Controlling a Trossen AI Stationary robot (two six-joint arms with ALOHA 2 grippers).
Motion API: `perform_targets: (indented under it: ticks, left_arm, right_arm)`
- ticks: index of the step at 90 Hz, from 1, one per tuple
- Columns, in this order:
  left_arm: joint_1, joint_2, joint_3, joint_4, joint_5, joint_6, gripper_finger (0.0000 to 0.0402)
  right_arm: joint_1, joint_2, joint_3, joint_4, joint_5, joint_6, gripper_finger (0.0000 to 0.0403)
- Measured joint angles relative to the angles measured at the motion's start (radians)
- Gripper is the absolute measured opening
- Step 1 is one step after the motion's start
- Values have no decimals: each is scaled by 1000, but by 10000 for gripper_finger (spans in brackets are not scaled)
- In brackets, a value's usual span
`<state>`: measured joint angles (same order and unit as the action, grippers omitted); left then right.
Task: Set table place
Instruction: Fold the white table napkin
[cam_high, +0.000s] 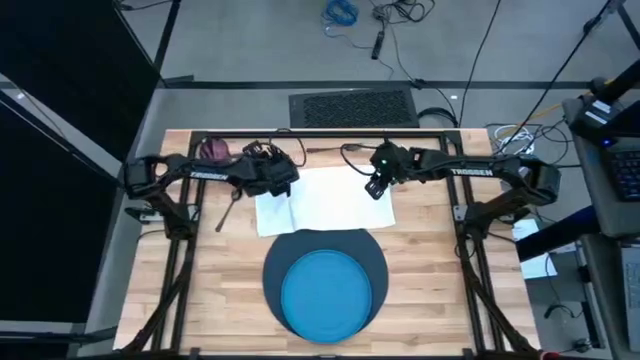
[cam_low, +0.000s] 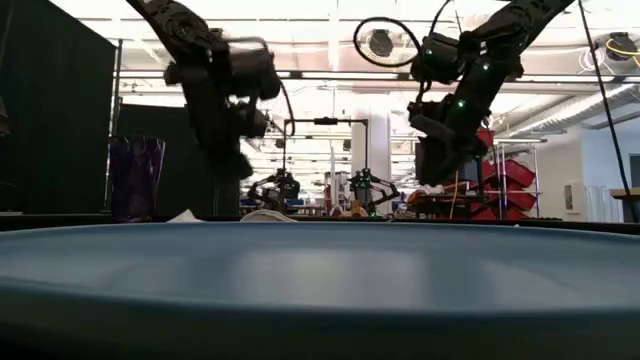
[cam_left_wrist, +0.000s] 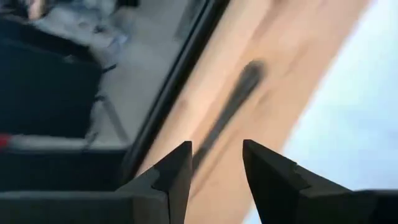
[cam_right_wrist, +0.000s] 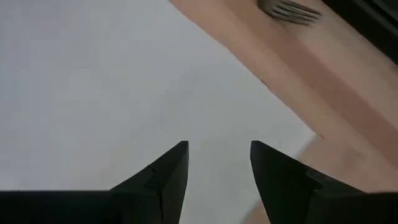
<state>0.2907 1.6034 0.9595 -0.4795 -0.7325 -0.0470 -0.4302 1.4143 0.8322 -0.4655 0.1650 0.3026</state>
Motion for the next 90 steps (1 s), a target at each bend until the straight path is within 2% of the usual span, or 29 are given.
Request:
perform_targets:
  ticks: [17, 43, 65, 90]
  left_arm:
    - [-51, -124, 12, 18, 43, -34, 130]
    - [-135, -338, 13, 36, 53, -125, 130]
    - [-201, -401, 7, 43, 47, -132, 130]
    - [-221, -419, -63, 77, -31, -182, 130]
  right_arm:
    - [0, 0, -26, -57, -3, 76, 160]
    - [0, 0, -134, 11, -4, 142, 160]
    - [0, 0, -166, 39, -4, 154, 160]
    - [0, 0, -177, 43, -4, 158, 160]
